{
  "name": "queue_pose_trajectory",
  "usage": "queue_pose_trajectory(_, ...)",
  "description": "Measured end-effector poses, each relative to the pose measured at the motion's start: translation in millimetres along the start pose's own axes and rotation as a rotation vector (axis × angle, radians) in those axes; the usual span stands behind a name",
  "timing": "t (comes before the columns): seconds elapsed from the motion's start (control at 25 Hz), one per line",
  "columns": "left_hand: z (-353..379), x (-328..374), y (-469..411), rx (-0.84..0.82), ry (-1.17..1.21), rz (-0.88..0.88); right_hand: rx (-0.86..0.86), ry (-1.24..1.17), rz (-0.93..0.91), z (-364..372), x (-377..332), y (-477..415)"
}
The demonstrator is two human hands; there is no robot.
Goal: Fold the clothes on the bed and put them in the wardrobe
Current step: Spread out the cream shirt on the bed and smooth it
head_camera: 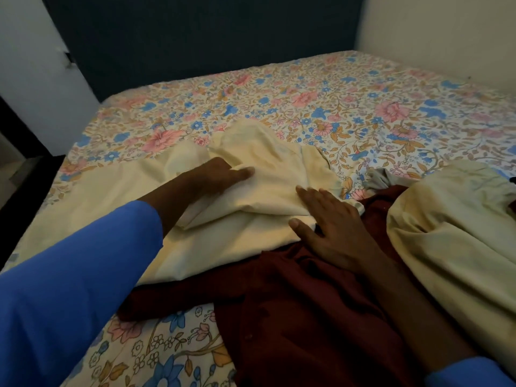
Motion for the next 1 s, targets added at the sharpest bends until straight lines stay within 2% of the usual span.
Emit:
queue_pose_trajectory(0.04,13.7,-3.9,-8.9,-0.087,0.140,-0.053,0.033,-0.072,0.030,-3.5,1.1,0.6)
queue_pose_trajectory(0.12,29.3,12.3,-30.3,-0.144,0.324,0.034,0.180,-0.205,0.090,-21.6,-2.1,1.4)
queue_pose_trajectory(0.2,28.0,35.5,-42.8,-0.078,0.520,0.158,0.270,-0.246,0.100,-33.5,-20.1,-8.3)
queue_pose_trajectory(0.24,23.0,42.0,-45.7,-0.056,0.569,0.183,0.230,-0.266,0.106,-27.9,-30.5,-18.7)
queue_pose_trajectory(0.28,19.1,42.3,-46.9,-0.085,0.532,0.181,0.133,-0.289,0.156,-12.5,-37.1,-31.1)
queue_pose_trajectory(0.32,18.5,39.1,-42.8,-0.191,0.415,0.157,0.030,-0.303,0.256,7.8,-35.5,-39.9)
queue_pose_trajectory(0.4,20.9,18.6,-20.2,-0.459,0.091,0.134,-0.091,-0.081,0.427,38.3,-24.1,-43.8)
queue_pose_trajectory(0.44,17.4,8.9,-3.5,-0.546,-0.058,0.186,-0.130,0.083,0.457,47.7,-19.3,-43.8)
queue_pose_trajectory(0.52,0.2,-3.7,24.7,-0.586,-0.229,0.310,-0.278,0.222,0.540,55.9,-17.7,-45.0)
queue_pose_trajectory(0.6,-15.6,-8.4,46.5,-0.570,-0.239,0.364,-0.454,0.228,0.602,53.9,-24.7,-45.6)
queue_pose_trajectory(0.64,-27.4,-7.9,52.6,-0.504,-0.241,0.385,-0.525,0.210,0.622,52.5,-29.9,-47.1)
queue_pose_trajectory(0.76,-76.0,10.1,61.2,-0.091,-0.301,0.449,-0.663,0.062,0.691,42.6,-40.2,-56.7)
queue_pose_trajectory(0.8,-81.1,17.7,65.4,0.017,-0.362,0.474,-0.649,0.019,0.727,40.6,-40.1,-60.1)
queue_pose_trajectory(0.84,-75.0,19.6,67.8,0.043,-0.420,0.472,-0.598,-0.002,0.751,35.9,-43.1,-68.7)
queue_pose_trajectory(0.88,-60.2,17.8,66.4,0.020,-0.453,0.461,-0.463,-0.016,0.765,23.6,-47.8,-82.6)
queue_pose_trajectory(0.92,-43.4,14.2,61.7,-0.007,-0.441,0.444,-0.252,-0.001,0.733,6.6,-51.0,-98.3)
queue_pose_trajectory(1.0,-26.6,4.6,49.9,0.009,-0.295,0.402,0.182,-0.024,0.522,-18.9,-68.7,-113.2)
Point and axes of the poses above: each hand's wrist, its own y-axis away from the middle knuckle, its own z-axis out of the palm, x = y × z, the point moved 10 cm from there along -y, towards the middle knuckle, and after that the axes turned 6 degrees about z, right-handed, at the moved point
